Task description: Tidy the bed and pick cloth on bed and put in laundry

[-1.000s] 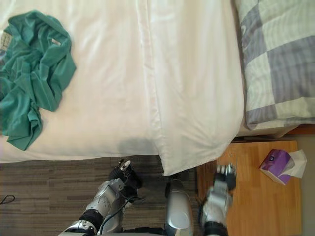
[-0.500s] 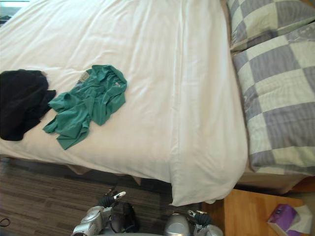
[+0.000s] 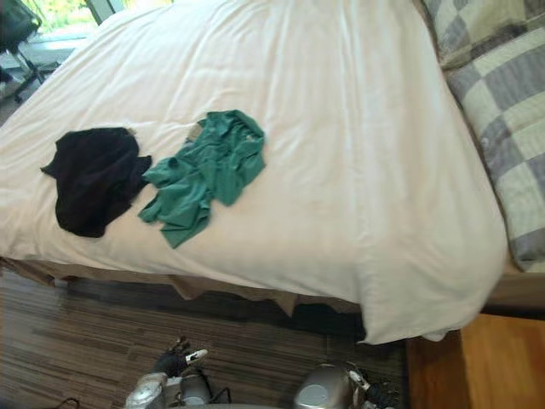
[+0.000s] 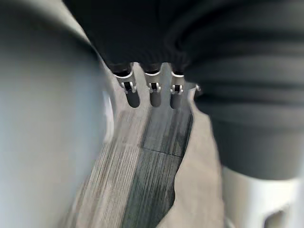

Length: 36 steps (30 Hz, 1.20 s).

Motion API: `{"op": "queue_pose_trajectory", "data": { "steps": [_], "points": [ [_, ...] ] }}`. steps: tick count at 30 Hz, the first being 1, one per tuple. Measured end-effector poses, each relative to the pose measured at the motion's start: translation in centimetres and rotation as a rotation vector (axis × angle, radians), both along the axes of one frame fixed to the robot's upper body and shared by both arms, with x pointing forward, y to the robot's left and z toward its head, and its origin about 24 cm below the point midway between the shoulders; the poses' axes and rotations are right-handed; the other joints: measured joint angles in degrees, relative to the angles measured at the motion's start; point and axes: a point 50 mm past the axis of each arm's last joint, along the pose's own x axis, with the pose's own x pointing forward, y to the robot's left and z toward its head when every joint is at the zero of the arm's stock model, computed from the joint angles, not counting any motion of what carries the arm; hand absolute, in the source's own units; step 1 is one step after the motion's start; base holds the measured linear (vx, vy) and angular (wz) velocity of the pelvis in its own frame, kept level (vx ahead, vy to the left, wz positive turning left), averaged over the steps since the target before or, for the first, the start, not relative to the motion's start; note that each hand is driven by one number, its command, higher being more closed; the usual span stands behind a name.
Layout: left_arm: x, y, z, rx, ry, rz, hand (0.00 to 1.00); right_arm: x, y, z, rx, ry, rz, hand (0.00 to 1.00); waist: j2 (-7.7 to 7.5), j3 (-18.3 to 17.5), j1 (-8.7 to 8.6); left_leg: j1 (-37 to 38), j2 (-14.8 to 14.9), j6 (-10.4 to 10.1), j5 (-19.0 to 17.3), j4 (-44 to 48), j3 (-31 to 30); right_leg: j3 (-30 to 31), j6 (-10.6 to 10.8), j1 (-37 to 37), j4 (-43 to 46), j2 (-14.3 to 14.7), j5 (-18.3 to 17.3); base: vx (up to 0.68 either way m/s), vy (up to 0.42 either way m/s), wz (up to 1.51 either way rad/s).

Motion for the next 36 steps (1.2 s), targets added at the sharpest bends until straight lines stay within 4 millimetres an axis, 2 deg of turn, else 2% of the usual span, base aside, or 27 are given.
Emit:
{"op": "queue_pose_trajectory", "data": {
  "steps": [1, 2, 3, 4, 5, 6, 7, 8, 10, 12, 17, 18, 21, 22, 24, 25, 27, 29, 30, 31, 32, 33, 34, 35, 36],
  "points": [
    [-0.8, 0.2, -0.2, 0.006, 0.021, 0.014, 0.0, -0.1, 1.1, -0.3, 0.023, 0.015, 0.038, 0.0, 0.7, -0.21, 0.23, 1.88, 0.15, 1.15, 0.25, -2.02, 2.24, -2.06, -2.77, -0.33, -2.01, 1.06, 5.64, 0.02, 0.688, -0.33],
    [-1.3, 0.8, -0.3, 0.03, 0.036, 0.01, 0.0, -0.3, 1.9, -0.5, 0.038, 0.025, 0.091, 0.0, 0.38, -0.81, 0.16, 3.99, 0.44, 2.5, 1.41, -5.85, 3.17, -5.58, 3.47, 0.29, -1.9, 4.35, 2.49, 0.04, 0.505, -0.33],
    [-1.6, 1.0, -0.4, 0.041, 0.043, 0.002, 0.0, -0.2, 2.0, -0.5, 0.032, 0.023, 0.137, 0.0, 0.08, -1.4, 0.1, 4.9, 0.07, 3.24, 2.49, -8.62, 3.98, -7.42, 4.92, 0.33, -1.48, 6.54, 0.89, 0.05, 0.37, -0.05],
    [-1.7, 1.1, -0.4, 0.069, 0.052, -0.047, 0.0, -0.3, 2.3, -0.5, 0.025, 0.019, 0.166, 0.0, -0.46, -1.85, 0.16, 6.81, -1.38, 4.85, 4.47, -13.86, 4.65, -9.55, 5.88, 0.33, -0.59, 10.88, -2.49, 0.06, 0.293, 0.21],
    [-1.3, 0.7, -0.4, 0.083, 0.051, -0.096, 0.0, -0.2, 2.4, -0.4, 0.015, 0.01, 0.197, 0.0, -0.93, -2.13, 0.09, 8.25, -3.72, 6.16, 7.46, -19.72, 5.43, -10.18, 5.91, -0.13, -0.38, 16.22, -5.67, 0.07, 0.277, 0.23],
    [-1.2, 0.4, -0.4, 0.086, 0.056, -0.124, 0.0, -0.3, 2.4, -0.4, 0.007, 0.01, 0.217, 0.0, -1.03, -2.18, 0.05, 8.98, -5.04, 6.61, 8.86, -22.21, 5.82, -10.4, 5.97, -0.2, -0.95, 18.79, -6.57, 0.05, 0.229, 0.22],
    [-0.9, -0.2, -0.4, 0.093, 0.069, -0.174, 0.0, 0.1, 2.5, -0.2, -0.012, -0.001, 0.272, 0.0, -1.46, -2.44, -0.14, 9.46, -7.77, 7.28, 11.03, -25.49, 6.26, -9.87, 5.21, 0.47, -5.45, 23.91, -7.46, 0.03, 0.178, 0.08],
    [-0.9, -0.8, -0.5, 0.096, 0.084, -0.204, 0.0, 0.3, 2.7, -0.2, -0.021, -0.007, 0.318, 0.0, -2.66, -3.17, -0.1, 9.47, -11.09, 7.79, 12.78, -27.31, 8.24, -8.85, 3.75, 4.1, -13.97, 25.17, -8.8, 0.02, 0.167, 0.04],
    [-0.5, -2.0, -0.5, 0.094, 0.088, -0.255, 0.0, 0.6, 2.3, 0.0, -0.044, -0.029, 0.336, 0.0, -0.72, -3.43, -0.8, 10.22, -13.46, 8.87, 13.78, -29.86, 8.8, -2.92, 3.6, 5.3, -16.88, 25.15, -8.57, 0.04, 0.187, 0.11],
    [-0.7, -2.5, -0.7, 0.104, 0.109, -0.295, 0.0, 0.5, 2.2, 0.0, -0.048, -0.032, 0.339, 0.0, -0.31, -3.72, -0.79, 12.11, -13.87, 8.94, 14.85, -31.31, 8.85, -1.05, 3.56, 6.28, -16.11, 24.7, -8.58, 0.07, 0.119, 0.15],
    [-1.2, -2.4, -0.8, 0.106, 0.122, -0.299, 0.0, 0.9, 3.1, 0.0, -0.011, -0.054, 0.343, 0.0, -2.0, -4.41, -0.24, 15.03, -14.69, 8.87, 15.42, -33.51, 9.31, -1.2, 3.51, 9.14, -18.02, 24.07, -8.58, 0.02, 0.052, 0.04],
    [-1.2, -2.3, -0.8, 0.103, 0.109, -0.29, 0.0, 0.9, 3.2, -0.1, -0.008, -0.049, 0.352, 0.0, -2.38, -4.52, -0.14, 14.73, -15.29, 9.12, 15.05, -32.55, 10.05, -1.55, 2.98, 9.18, -18.4, 23.42, -8.83, -0.02, 0.038, -0.1],
    [-1.0, -2.3, -0.7, 0.09, 0.084, -0.265, 0.0, 1.5, 3.2, 0.1, -0.018, -0.057, 0.379, 0.0, -2.3, -4.33, -0.24, 10.26, -13.66, 9.77, 9.03, -20.55, 10.76, -2.02, 2.67, 9.48, -18.78, 22.14, -8.82, -0.06, 0.052, -0.03],
    [-0.5, -2.3, -0.4, 0.077, 0.051, -0.221, 0.0, 1.6, 2.9, 0.3, -0.037, -0.056, 0.394, 0.0, -1.44, -3.85, -0.22, 5.49, -10.32, 9.62, 4.43, -7.36, 10.91, -2.53, 2.7, 10.92, -19.11, 22.51, -8.84, -0.05, 0.094, 0.09],
    [-0.3, -2.0, -0.1, 0.069, 0.021, -0.174, 0.0, 1.5, 2.6, 0.3, -0.061, -0.041, 0.435, 0.0, -0.53, -3.51, -0.24, 1.2, -6.59, 9.69, 3.03, 3.71, 11.17, -3.15, 3.13, 12.66, -19.85, 23.22, -8.54, 0.0, 0.123, 0.1],
    [-0.4, -1.8, -0.1, 0.065, 0.012, -0.155, 0.0, 1.5, 2.6, 0.3, -0.076, -0.025, 0.474, 0.0, -0.24, -3.64, -0.05, 0.68, -5.87, 9.85, 3.12, 5.75, 12.46, -3.1, 3.7, 13.43, -20.53, 23.07, -8.15, 0.03, 0.16, 0.11],
    [-0.8, -1.4, -0.2, 0.06, 0.016, -0.157, 0.0, 1.6, 2.7, 0.3, -0.085, -0.015, 0.508, 0.0, -0.52, -4.0, 0.11, 2.16, -8.27, 9.88, 3.12, 0.34, 12.65, -2.32, 4.58, 12.79, -21.84, 22.26, -7.25, 0.02, 0.144, 0.0],
    [-0.8, -0.7, -0.1, 0.049, 0.013, -0.17, 0.0, 1.5, 2.7, 0.1, -0.075, -0.001, 0.518, 0.0, -1.37, -3.22, 1.28, 4.74, -11.47, 10.66, 3.67, -6.05, 9.66, 0.21, 4.45, 13.09, -25.16, 21.89, -5.38, 0.0, 0.108, -0.28],
    [-0.7, -0.4, 0.0, 0.049, 0.006, -0.162, 0.0, 1.4, 2.7, 0.1, -0.073, 0.003, 0.521, 0.0, -1.77, -2.84, 1.35, 3.92, -11.58, 10.38, 3.78, -4.37, 8.53, 1.04, 3.91, 13.76, -25.62, 21.31, -5.21, 0.03, 0.092, -0.51],
    [-0.7, 0.0, 0.0, 0.041, 0.001, -0.146, 0.0, 1.6, 2.7, 0.1, -0.074, 0.009, 0.543, 0.0, -2.67, -2.22, 1.63, 2.28, -11.76, 10.07, 1.65, -1.67, 5.92, 2.05, 3.96, 14.23, -25.65, 19.98, -5.07, 0.05, 0.13, -0.66],
    [-1.1, 0.0, -0.1, 0.03, 0.0, -0.129, 0.0, 1.5, 2.6, 0.1, -0.079, 0.017, 0.564, 0.0, -2.09, -2.21, 1.44, 2.26, -10.08, 9.1, 0.23, -3.64, 4.04, 4.08, 4.06, 14.75, -25.74, 19.33, -5.19, 0.03, 0.153, -0.74],
    [-1.3, -0.2, -0.1, 0.022, -0.002, -0.131, 0.0, 1.3, 2.4, 0.0, -0.083, 0.027, 0.576, 0.0, -1.48, -2.36, 1.34, 2.4, -8.58, 8.63, 0.53, -4.99, 3.86, 4.96, 4.23, 14.92, -25.77, 19.25, -5.33, 0.01, 0.258, -0.83],
    [-1.6, -0.7, -0.3, 0.008, 0.003, -0.138, 0.0, 0.9, 1.7, 0.0, -0.091, 0.044, 0.587, 0.0, 0.1, -2.78, 1.26, 3.23, -5.88, 7.6, 1.53, -8.61, 3.93, 6.53, 5.55, 14.91, -25.59, 19.23, -5.82, 0.06, 0.348, -0.83],
    [-1.9, -1.3, -0.5, 0.005, 0.008, -0.162, 0.0, 0.7, 1.2, 0.1, -0.102, 0.049, 0.595, 0.0, 1.56, -3.55, 1.25, 4.03, -4.07, 7.15, 2.14, -11.22, 3.79, 8.09, 7.78, 14.96, -25.18, 18.97, -6.5, 0.09, 0.396, -0.78],
    [-2.0, -1.4, -0.5, 0.012, 0.01, -0.183, 0.0, 0.6, 1.2, 0.1, -0.102, 0.049, 0.603, 0.0, 1.75, -3.65, 1.31, 4.6, -4.41, 6.69, 4.02, -10.87, 4.27, 8.62, 8.82, 15.13, -24.81, 18.36, -6.87, 0.16, 0.414, -0.69]
  ]
}}
